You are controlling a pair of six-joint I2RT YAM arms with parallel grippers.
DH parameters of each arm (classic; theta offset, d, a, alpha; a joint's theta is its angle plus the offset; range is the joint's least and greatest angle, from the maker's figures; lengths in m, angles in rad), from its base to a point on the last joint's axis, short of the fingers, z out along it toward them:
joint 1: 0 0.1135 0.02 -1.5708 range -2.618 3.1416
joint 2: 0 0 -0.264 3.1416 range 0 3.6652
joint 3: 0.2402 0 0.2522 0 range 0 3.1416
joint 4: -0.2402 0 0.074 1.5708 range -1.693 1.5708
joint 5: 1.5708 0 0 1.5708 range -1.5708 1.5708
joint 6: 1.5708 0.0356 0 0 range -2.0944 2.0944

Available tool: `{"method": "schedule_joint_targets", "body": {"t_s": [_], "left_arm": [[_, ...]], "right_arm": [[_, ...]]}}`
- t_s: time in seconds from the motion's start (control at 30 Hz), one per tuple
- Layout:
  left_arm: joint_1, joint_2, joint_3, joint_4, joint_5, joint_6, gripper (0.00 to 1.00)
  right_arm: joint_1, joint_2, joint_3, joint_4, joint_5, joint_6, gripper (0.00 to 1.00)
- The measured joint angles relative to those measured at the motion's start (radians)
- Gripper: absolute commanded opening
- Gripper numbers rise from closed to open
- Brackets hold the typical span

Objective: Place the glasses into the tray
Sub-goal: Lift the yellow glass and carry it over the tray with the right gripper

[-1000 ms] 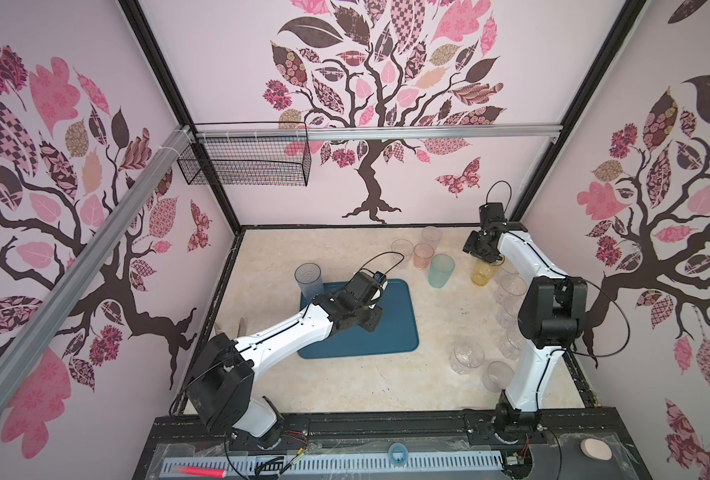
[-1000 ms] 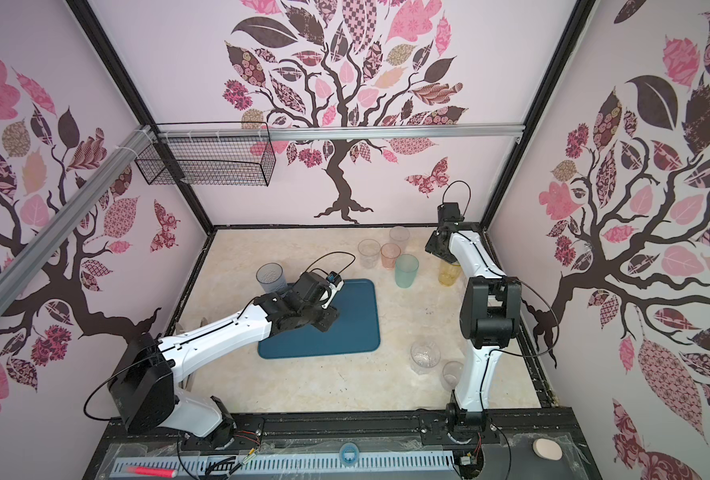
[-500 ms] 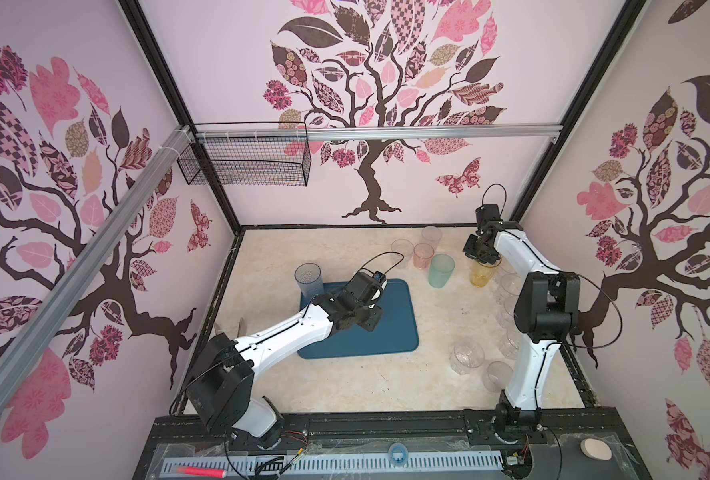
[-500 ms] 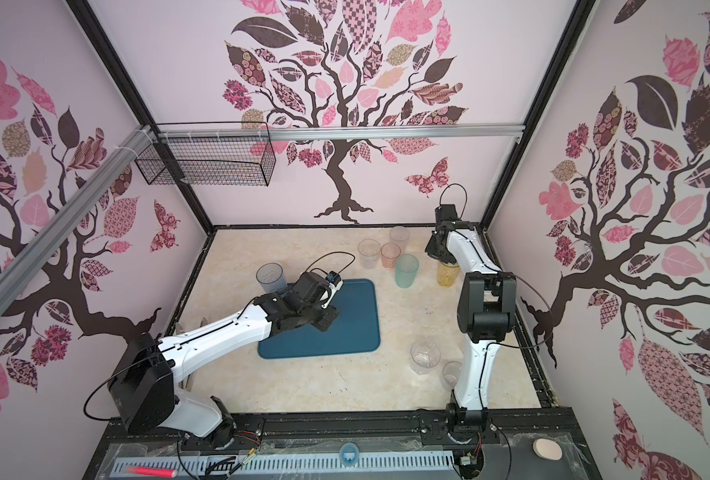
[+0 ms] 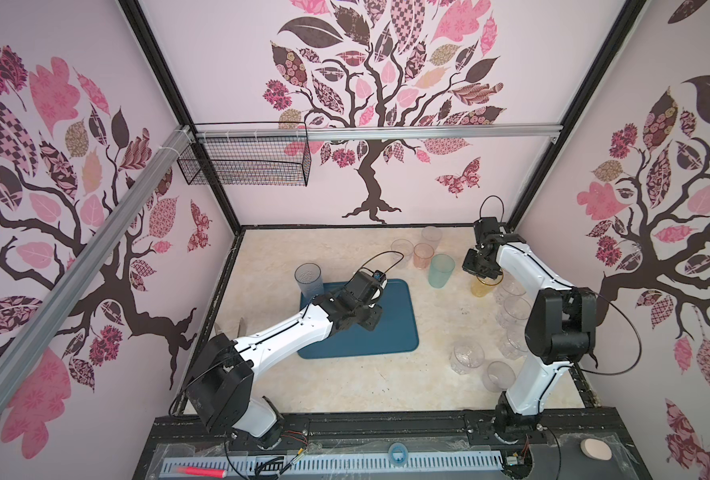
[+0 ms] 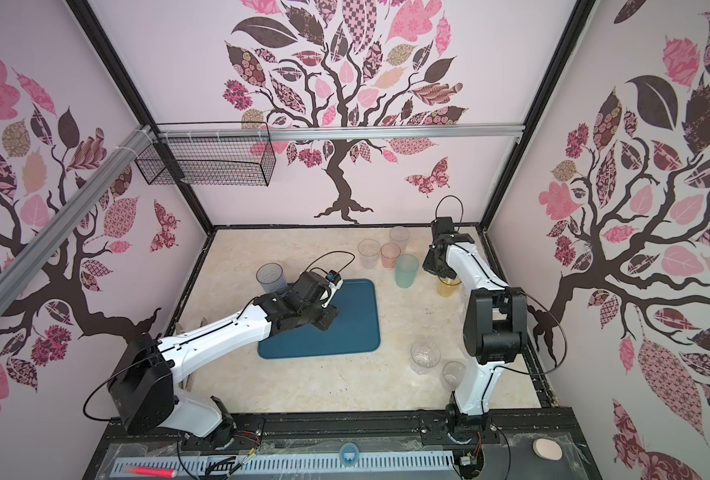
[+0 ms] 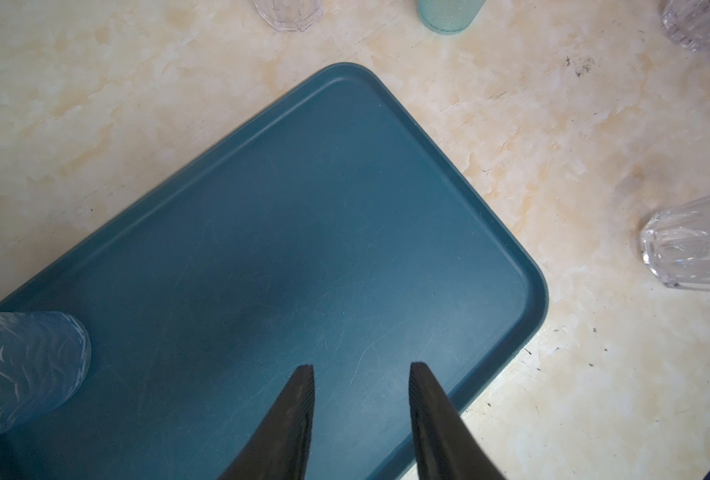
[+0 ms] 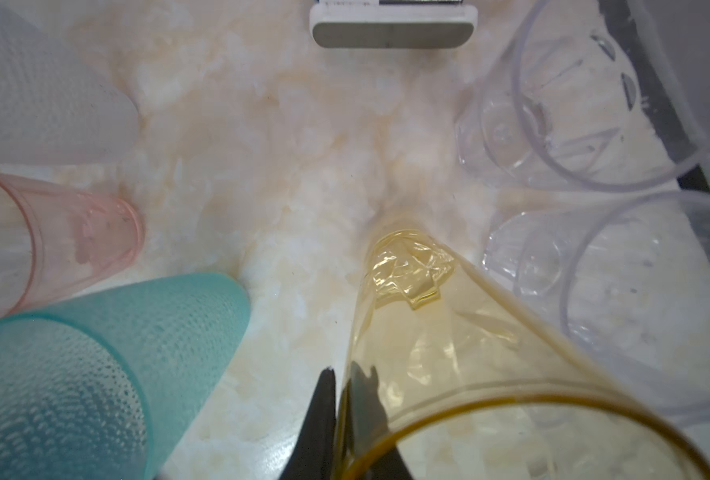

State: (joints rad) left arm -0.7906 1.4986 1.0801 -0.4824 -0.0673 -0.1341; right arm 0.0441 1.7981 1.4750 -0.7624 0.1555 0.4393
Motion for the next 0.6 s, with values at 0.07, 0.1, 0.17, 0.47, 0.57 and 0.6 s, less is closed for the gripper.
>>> {"method": "schedule_joint_targets", "body": {"t_s": [0.07,0.1,0.17,0.47,0.57,0.6], "left_arm": [[0.000,-0.008,0.000,0.002,0.002,0.000,0.42],[0.000,-0.016,0.000,0.002,0.003,0.001,0.42],[0.000,-0.040,0.000,0.007,0.010,0.004,0.42],[0.000,-0.223,-0.069,0.131,0.047,0.002,0.41],[0.000,-0.266,-0.111,0.152,0.044,0.003,0.41],[0.000,-0.275,-0.121,0.153,0.040,0.004,0.41]], "right_arm": [[0.006,-0.031,-0.028,-0.023,-0.003,-0.004,0.00],[0.012,-0.046,-0.038,-0.035,-0.004,-0.008,0.00],[0.034,-0.072,-0.051,-0.051,-0.008,-0.015,0.00],[0.167,-0.198,-0.136,-0.137,-0.028,-0.024,0.00],[0.217,-0.220,-0.139,-0.173,-0.015,-0.023,0.00],[0.235,-0.224,-0.139,-0.181,-0.012,-0.020,0.00]]}}
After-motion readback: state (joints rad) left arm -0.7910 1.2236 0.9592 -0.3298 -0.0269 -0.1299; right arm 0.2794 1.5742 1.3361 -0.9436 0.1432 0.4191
